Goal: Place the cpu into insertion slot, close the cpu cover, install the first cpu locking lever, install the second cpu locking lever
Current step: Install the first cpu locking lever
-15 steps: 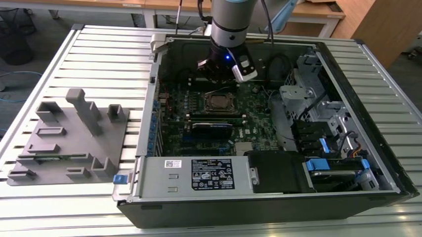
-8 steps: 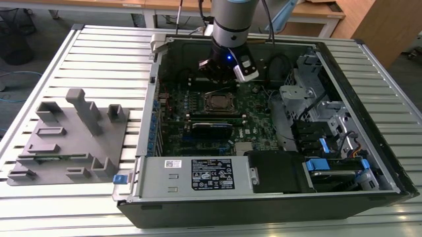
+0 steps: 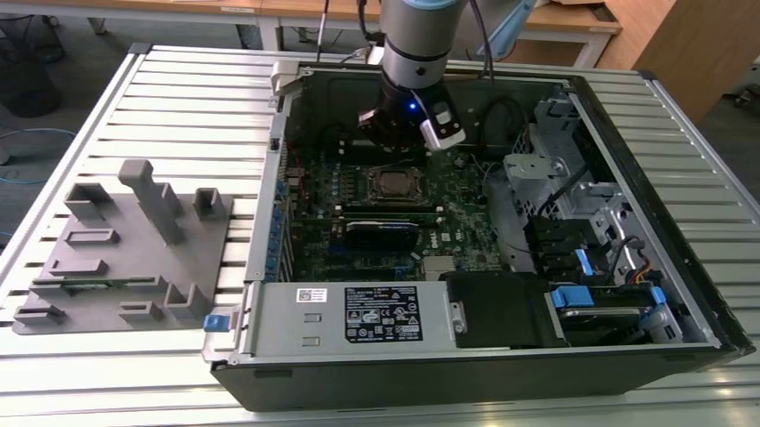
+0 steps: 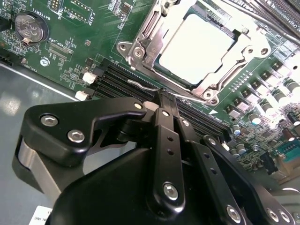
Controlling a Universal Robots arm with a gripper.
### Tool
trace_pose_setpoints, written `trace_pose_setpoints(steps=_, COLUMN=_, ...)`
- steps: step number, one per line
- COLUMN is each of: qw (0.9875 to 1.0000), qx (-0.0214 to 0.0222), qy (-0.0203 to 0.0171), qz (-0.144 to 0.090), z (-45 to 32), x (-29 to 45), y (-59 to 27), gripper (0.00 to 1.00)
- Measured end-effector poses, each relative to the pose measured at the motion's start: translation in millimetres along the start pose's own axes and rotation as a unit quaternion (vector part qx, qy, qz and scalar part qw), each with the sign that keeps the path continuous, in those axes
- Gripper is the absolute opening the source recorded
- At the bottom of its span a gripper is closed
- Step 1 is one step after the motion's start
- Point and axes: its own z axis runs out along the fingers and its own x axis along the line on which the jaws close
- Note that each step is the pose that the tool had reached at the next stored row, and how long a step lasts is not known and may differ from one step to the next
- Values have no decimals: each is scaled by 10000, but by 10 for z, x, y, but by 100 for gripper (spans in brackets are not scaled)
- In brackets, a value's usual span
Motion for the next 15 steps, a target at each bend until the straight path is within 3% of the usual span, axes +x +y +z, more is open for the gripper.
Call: trace_pose_setpoints(steps=15, qw=10000, qx=6, qy=-12, qz=77, z=30, x=-18, y=2, gripper=10)
